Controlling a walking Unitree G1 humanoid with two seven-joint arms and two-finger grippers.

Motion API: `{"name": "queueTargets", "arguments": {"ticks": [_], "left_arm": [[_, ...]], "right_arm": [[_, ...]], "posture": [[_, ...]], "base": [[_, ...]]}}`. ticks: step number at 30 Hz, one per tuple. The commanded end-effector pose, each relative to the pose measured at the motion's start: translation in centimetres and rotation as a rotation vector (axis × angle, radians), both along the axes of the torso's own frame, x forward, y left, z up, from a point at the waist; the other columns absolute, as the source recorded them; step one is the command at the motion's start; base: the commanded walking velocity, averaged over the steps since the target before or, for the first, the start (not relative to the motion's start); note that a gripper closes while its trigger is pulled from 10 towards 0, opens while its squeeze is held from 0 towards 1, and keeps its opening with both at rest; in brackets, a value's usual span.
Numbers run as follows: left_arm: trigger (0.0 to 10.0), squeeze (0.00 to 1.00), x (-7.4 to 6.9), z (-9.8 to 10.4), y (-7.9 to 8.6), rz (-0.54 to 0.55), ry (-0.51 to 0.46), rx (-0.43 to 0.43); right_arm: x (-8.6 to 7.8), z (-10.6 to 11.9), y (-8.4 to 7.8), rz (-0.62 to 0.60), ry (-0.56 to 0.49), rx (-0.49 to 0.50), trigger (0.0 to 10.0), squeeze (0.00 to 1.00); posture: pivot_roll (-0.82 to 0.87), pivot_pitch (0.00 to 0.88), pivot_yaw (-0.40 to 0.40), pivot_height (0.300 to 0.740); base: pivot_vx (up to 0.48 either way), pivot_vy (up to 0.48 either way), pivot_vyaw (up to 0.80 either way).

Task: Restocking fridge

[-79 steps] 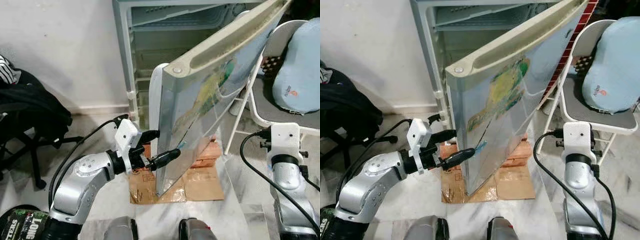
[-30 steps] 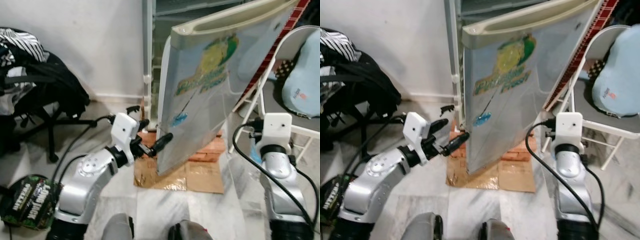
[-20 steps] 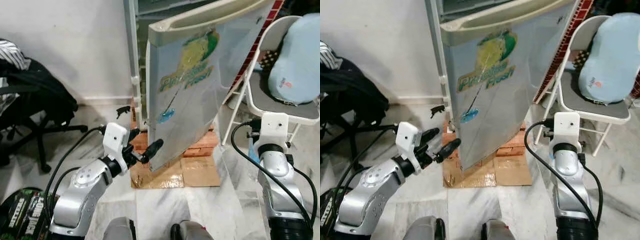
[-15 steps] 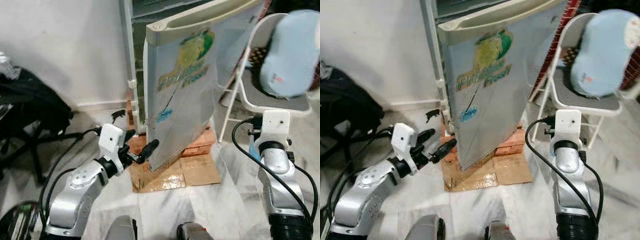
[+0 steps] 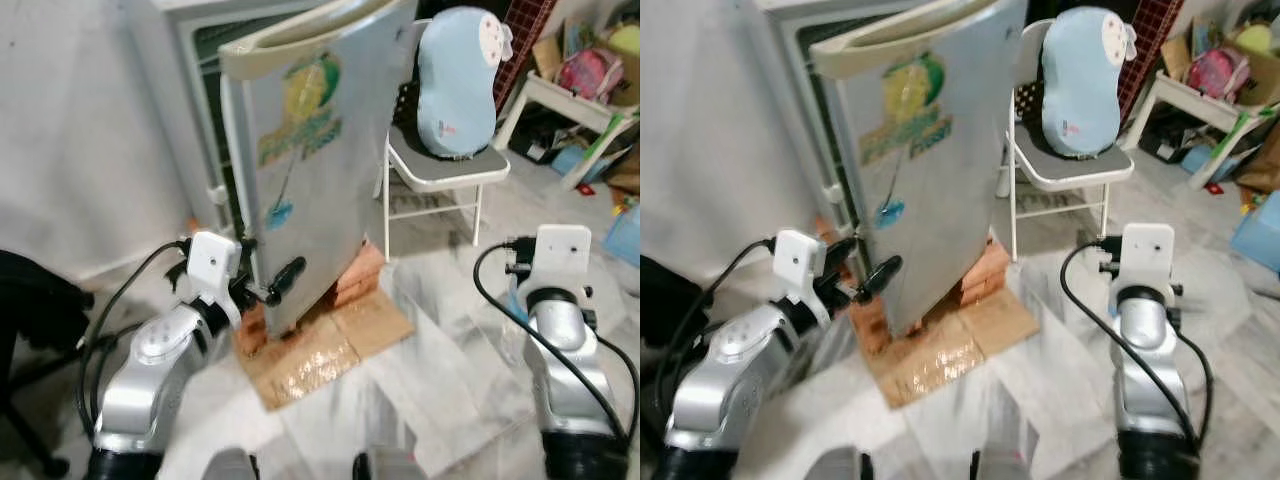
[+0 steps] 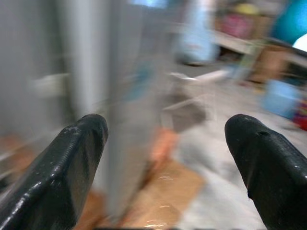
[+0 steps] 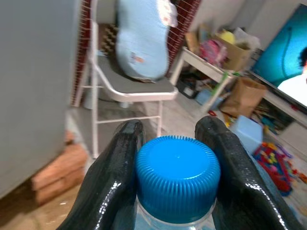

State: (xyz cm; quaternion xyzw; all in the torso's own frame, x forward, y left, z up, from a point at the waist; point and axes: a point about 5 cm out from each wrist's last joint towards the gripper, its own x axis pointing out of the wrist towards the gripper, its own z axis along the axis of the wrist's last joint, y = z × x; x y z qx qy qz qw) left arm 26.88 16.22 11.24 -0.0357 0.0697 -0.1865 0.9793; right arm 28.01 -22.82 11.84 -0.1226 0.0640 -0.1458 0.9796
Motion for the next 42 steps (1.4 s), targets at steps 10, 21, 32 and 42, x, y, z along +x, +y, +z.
{"name": "queueTargets", "arguments": {"ticks": [10,21,32,42], "left_arm": [[10.0,0.0,0.9,-0.2,3.0,0.252,-0.066,0.001],[10.0,0.0,1.6,-0.3,2.9,0.28,-0.1,0.012],[10.0,0.0,2.0,-0.3,2.5,0.267,-0.098,0.005],[10.0,0.0,2.1,-0.4,2.3,0.254,-0.107,0.021]], "right_arm": [[0.5,1.2,-0.5,-0.014,-0.057,-0.015,10.0,0.0],[0.7,1.3,-0.4,-0.011,-0.062,-0.012,10.0,0.0],[0.7,1.3,-0.4,-0.009,-0.061,-0.017,10.0,0.0],[0.9,1.4,-0.6,-0.012,-0.063,-0.026,10.0,0.0]], "posture": [[-0.02,0.076,-0.043,0.74],[-0.03,0.071,-0.046,0.74],[-0.03,0.072,-0.045,0.74],[-0.03,0.072,-0.049,0.74]], "base": [[0.036,0.0,0.0],[0.417,0.0,0.0],[0.407,0.065,0.0],[0.279,0.392,0.0]]}}
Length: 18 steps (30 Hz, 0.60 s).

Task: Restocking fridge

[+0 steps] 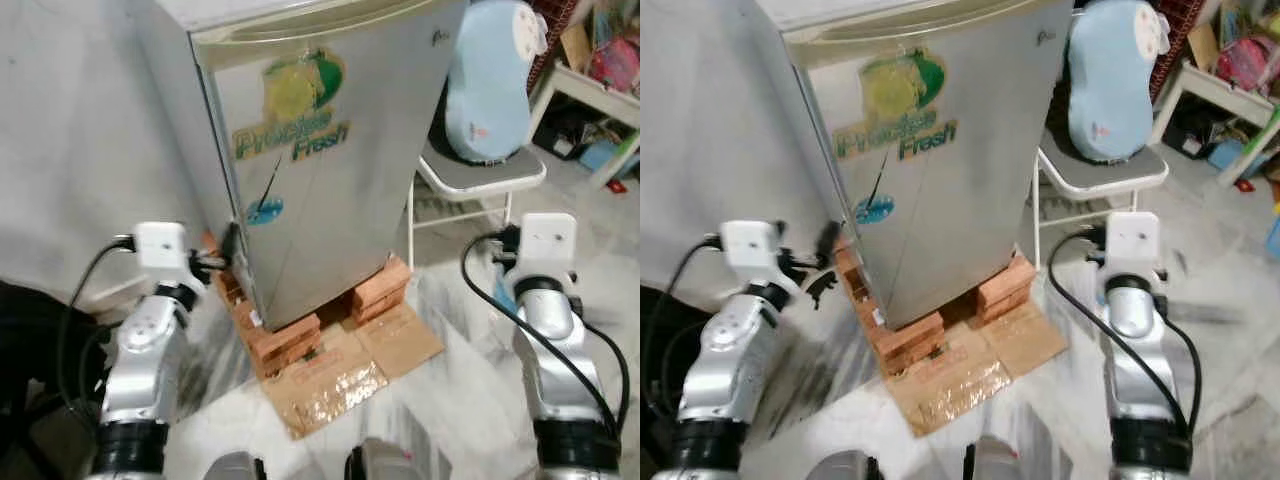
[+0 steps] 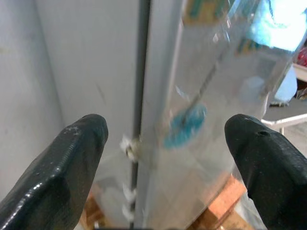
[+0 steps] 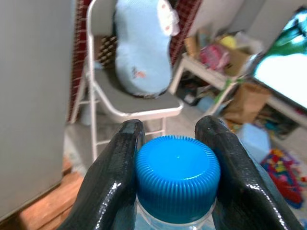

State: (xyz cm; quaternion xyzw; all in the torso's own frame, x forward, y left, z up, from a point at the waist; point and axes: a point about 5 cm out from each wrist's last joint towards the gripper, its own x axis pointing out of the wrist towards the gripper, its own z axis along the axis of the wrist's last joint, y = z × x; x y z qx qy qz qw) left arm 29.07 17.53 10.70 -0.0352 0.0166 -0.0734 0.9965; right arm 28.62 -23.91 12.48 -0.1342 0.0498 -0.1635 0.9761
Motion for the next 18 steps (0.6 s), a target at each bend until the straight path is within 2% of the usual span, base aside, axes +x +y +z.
{"name": "queueTargets", "arguments": {"ticks": [1,7,10,14,18], "left_arm": [[10.0,0.0,0.0,0.2,0.8,0.019,-0.016,0.015],[10.0,0.0,0.2,0.2,0.6,0.02,-0.017,0.007],[10.0,0.0,0.5,0.2,0.2,-0.014,-0.01,-0.011],[10.0,0.0,0.9,0.4,-0.9,-0.145,-0.009,-0.042],[10.0,0.0,1.4,0.8,-1.5,-0.198,-0.022,-0.044]], "right_arm": [[0.3,0.8,0.5,0.019,-0.035,0.001,10.0,0.0],[0.4,0.9,0.5,0.022,-0.036,-0.003,10.0,0.0],[0.4,0.9,0.5,0.021,-0.038,-0.005,10.0,0.0],[0.3,0.9,0.3,0.02,-0.033,-0.008,10.0,0.0],[0.3,0.9,0.5,0.024,-0.032,-0.009,10.0,0.0]], "posture": [[-0.03,0.072,-0.05,0.74],[-0.03,0.077,-0.053,0.74],[-0.03,0.079,-0.053,0.74],[-0.04,0.079,-0.06,0.74],[-0.04,0.078,-0.061,0.74]], "base": [[0.296,0.379,0.0],[0.049,0.063,0.0],[0.0,0.0,0.0],[0.0,0.0,0.0],[0.0,0.0,0.0]]}}
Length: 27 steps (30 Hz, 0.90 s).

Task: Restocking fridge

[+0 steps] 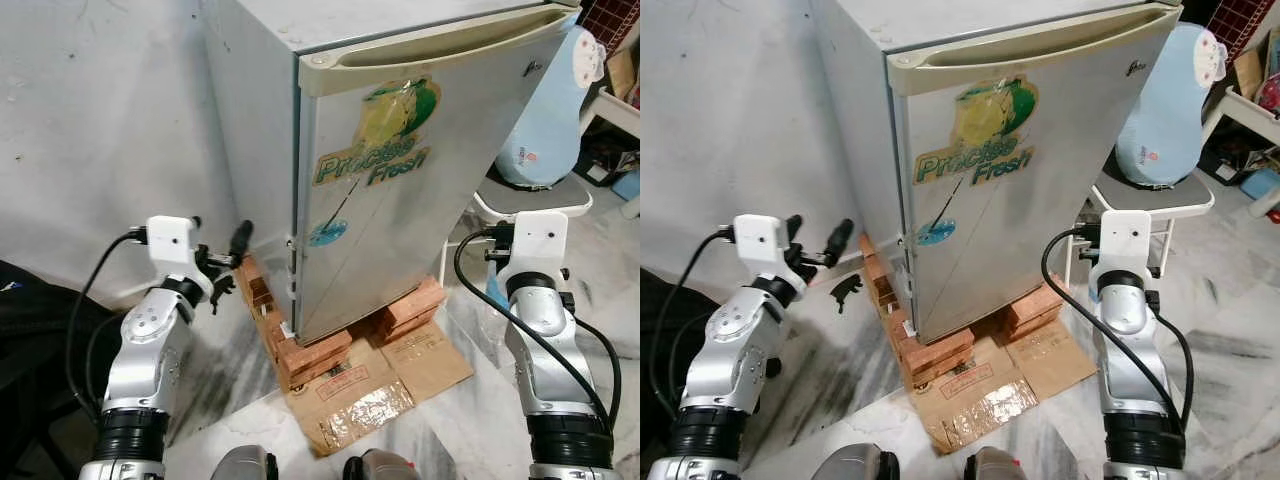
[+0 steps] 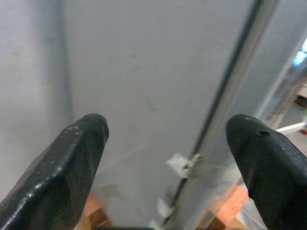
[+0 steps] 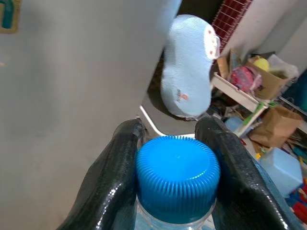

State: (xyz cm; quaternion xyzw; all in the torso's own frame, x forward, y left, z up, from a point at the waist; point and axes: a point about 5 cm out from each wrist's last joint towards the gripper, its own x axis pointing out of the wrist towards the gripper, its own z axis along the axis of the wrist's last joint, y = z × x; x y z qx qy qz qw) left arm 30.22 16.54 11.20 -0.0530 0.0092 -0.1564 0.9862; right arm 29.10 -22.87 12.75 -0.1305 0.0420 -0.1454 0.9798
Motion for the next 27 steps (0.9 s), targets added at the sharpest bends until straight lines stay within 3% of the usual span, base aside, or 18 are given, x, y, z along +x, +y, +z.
{"name": "queueTargets", "arguments": {"ticks": [1,5,10,13,18,27], "left_arm": [[10.0,0.0,0.3,0.4,-0.6,-0.041,-0.005,-0.012],[10.0,0.0,0.4,0.9,-1.2,-0.091,-0.031,-0.022],[10.0,0.0,0.4,0.7,-1.5,-0.086,-0.034,-0.026],[10.0,0.0,0.3,0.6,-1.5,-0.089,-0.033,-0.023],[10.0,0.0,0.8,0.6,-0.7,-0.014,-0.035,-0.012],[10.0,0.0,1.9,0.6,-0.4,0.012,-0.017,-0.043]], "right_arm": [[-0.1,0.6,-0.6,-0.014,-0.02,-0.016,10.0,0.0],[-0.1,0.6,-0.7,-0.02,-0.017,-0.017,10.0,0.0],[-0.1,0.6,-0.6,-0.021,-0.01,-0.017,10.0,0.0],[-0.1,0.5,-0.5,-0.019,-0.009,-0.014,10.0,0.0],[-0.2,0.2,-0.6,-0.018,-0.001,-0.015,10.0,0.0],[-0.3,0.4,-0.7,-0.01,0.008,-0.021,10.0,0.0]], "posture": [[-0.04,0.078,-0.061,0.74],[-0.04,0.077,-0.061,0.74],[-0.04,0.078,-0.061,0.74],[-0.04,0.079,-0.062,0.74],[-0.04,0.085,-0.065,0.74],[-0.06,0.106,-0.077,0.74]], "base": [[0.0,0.0,0.0],[0.0,0.0,0.0],[0.0,-0.393,-0.7],[0.0,-0.456,0.0],[0.0,0.0,0.0],[0.0,0.0,0.0]]}}
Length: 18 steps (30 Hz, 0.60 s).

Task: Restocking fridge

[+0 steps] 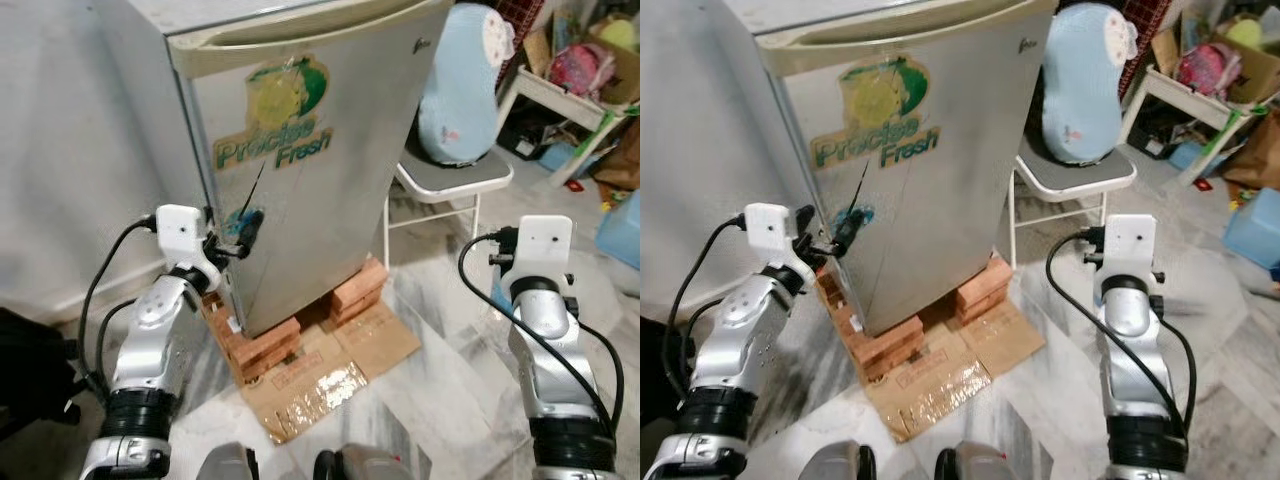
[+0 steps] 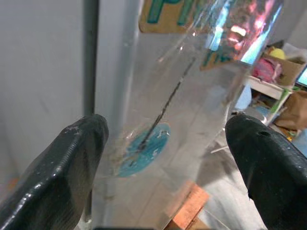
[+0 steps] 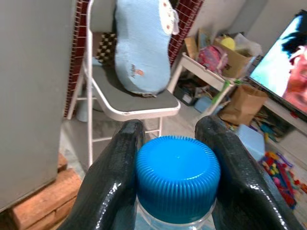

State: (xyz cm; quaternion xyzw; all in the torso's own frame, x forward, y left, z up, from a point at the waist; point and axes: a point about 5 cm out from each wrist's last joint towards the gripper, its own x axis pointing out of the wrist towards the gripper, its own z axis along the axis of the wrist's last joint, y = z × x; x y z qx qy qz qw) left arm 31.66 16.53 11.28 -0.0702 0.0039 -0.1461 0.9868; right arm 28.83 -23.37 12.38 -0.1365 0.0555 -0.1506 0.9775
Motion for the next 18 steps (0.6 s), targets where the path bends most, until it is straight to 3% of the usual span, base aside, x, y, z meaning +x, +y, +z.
{"name": "queueTargets", "arguments": {"ticks": [1,9,13,14,18], "left_arm": [[10.0,0.0,0.7,0.5,-0.5,-0.017,-0.011,-0.01],[10.0,0.0,2.4,0.6,-1.3,-0.063,-0.002,-0.006],[10.0,0.0,3.0,0.7,-1.0,-0.033,-0.01,0.033],[10.0,0.0,3.6,0.9,-0.3,0.026,-0.022,0.066],[10.0,0.0,3.8,1.0,0.0,0.046,-0.027,0.075]], "right_arm": [[0.0,0.8,-0.2,0.005,-0.019,-0.014,10.0,0.0],[-0.2,1.2,-0.5,0.011,-0.021,-0.023,10.0,0.0],[-0.8,1.4,-0.9,0.009,-0.019,-0.03,10.0,0.0],[-1.5,1.7,-1.5,0.004,-0.013,-0.044,10.0,0.0],[-1.8,1.8,-1.7,0.002,-0.01,-0.049,10.0,0.0]], "posture": [[-0.06,0.106,-0.077,0.74],[-0.1,0.127,-0.081,0.74],[-0.12,0.137,-0.081,0.74],[-0.14,0.151,-0.084,0.74],[-0.15,0.154,-0.085,0.74]], "base": [[0.0,0.0,0.0],[0.0,0.0,0.0],[0.0,0.0,0.0],[0.0,0.0,0.0],[0.0,0.0,0.0]]}}
